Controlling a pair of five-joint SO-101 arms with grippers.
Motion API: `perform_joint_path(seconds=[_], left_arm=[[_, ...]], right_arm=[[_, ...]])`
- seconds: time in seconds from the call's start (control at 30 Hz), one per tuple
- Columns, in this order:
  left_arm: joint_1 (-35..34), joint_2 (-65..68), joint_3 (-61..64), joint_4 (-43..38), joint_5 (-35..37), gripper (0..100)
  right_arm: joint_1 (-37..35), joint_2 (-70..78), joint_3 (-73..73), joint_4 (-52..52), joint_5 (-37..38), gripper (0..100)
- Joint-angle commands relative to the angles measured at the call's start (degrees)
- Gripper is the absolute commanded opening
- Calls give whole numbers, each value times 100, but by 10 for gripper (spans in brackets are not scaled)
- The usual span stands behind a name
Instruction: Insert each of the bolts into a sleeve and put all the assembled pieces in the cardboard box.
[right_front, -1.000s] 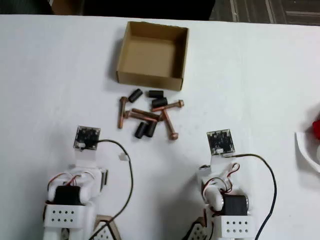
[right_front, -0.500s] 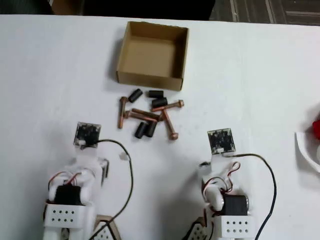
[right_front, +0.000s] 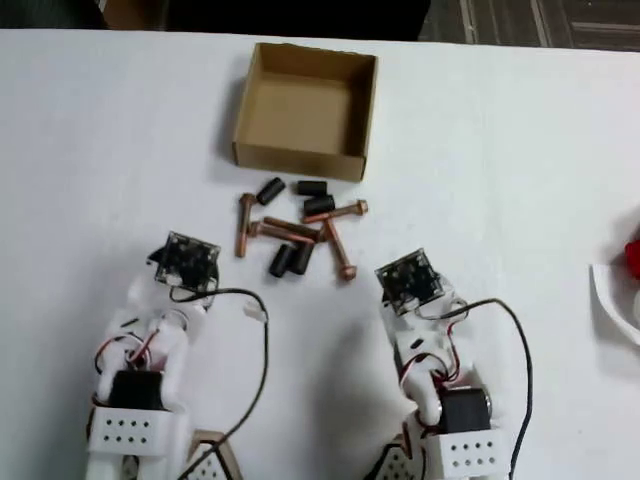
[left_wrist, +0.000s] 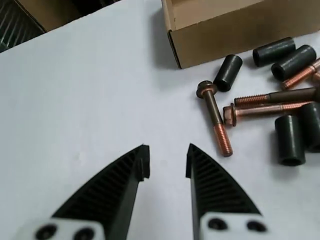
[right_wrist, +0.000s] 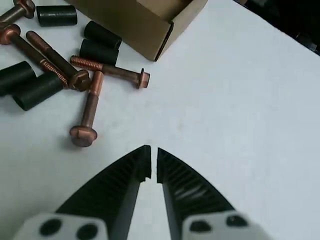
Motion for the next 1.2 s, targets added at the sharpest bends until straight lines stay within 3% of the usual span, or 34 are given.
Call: perform_joint_path(seconds=[0.0, 0.1, 0.23, 0.43, 0.6, 0.8, 0.97, 1.17], left_arm=[[26, -26, -514, 26, 88, 146], [35, 53, -927, 193, 97, 146], [290, 1037, -1543, 413, 97, 147], [862, 4440, -3398, 721, 88, 181], [176, 6637, -5244, 1697, 818, 188], [-624, 6980, -5631, 1890, 1301, 188], [-1222, 6980, -5622, 1767, 1301, 188], [-1837, 6980, -5622, 1618, 1301, 188]], right_arm=[[-84, 110, -765, -145, 79, 25], [-92, 769, -1433, -180, 79, 25], [-92, 2756, -2831, -154, 70, 25], [-154, 6141, -5398, 664, -9, 25], [-549, 8092, -7147, 1851, -589, 25], [-1481, 9903, -8369, 2457, -923, 40], [-2088, 11178, -9169, 2809, -1521, 177], [-2440, 12154, -9890, 2835, -2743, 139]])
